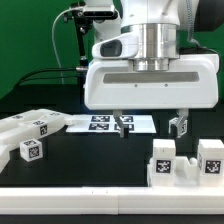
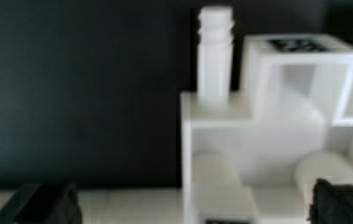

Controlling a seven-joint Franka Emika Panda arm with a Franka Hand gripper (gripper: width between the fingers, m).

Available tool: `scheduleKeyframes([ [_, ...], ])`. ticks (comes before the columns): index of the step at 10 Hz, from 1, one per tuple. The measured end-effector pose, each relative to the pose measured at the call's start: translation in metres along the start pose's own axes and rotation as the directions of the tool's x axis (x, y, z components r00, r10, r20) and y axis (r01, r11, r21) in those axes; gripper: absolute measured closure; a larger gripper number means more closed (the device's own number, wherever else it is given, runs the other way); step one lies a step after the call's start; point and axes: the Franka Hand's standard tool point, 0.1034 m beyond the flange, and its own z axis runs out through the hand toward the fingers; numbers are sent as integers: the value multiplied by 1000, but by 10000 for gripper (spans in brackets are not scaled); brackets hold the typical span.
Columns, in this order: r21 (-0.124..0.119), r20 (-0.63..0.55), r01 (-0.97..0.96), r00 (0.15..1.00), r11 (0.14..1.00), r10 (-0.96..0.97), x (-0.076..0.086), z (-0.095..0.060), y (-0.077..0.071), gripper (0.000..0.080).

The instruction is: Assemble chair

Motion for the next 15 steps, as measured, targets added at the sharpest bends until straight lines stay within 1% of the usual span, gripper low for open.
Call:
scheduleKeyframes([
  [1,-26,-77,4,997,1000,-6,0,5,4,150],
  [3,-67,-225,6,974,998,-21,7,16,6,150],
  [4,-72,-246,6,969,997,-24,9,22,5,150],
  [5,-94,-322,11,946,996,-41,15,22,8,150],
  [6,-85,-291,10,956,996,-35,8,37,7,150],
  [7,-72,-270,5,963,997,-25,10,43,3,150],
  [9,-71,-253,20,967,997,-37,4,60,-5,150],
  [11,-59,-230,28,972,998,-40,4,63,-14,150],
  [12,-56,-215,34,976,998,-45,6,62,-18,180],
  [13,-59,-218,34,975,998,-46,6,63,-16,180],
  [15,-59,-217,34,975,998,-46,5,63,-16,542],
])
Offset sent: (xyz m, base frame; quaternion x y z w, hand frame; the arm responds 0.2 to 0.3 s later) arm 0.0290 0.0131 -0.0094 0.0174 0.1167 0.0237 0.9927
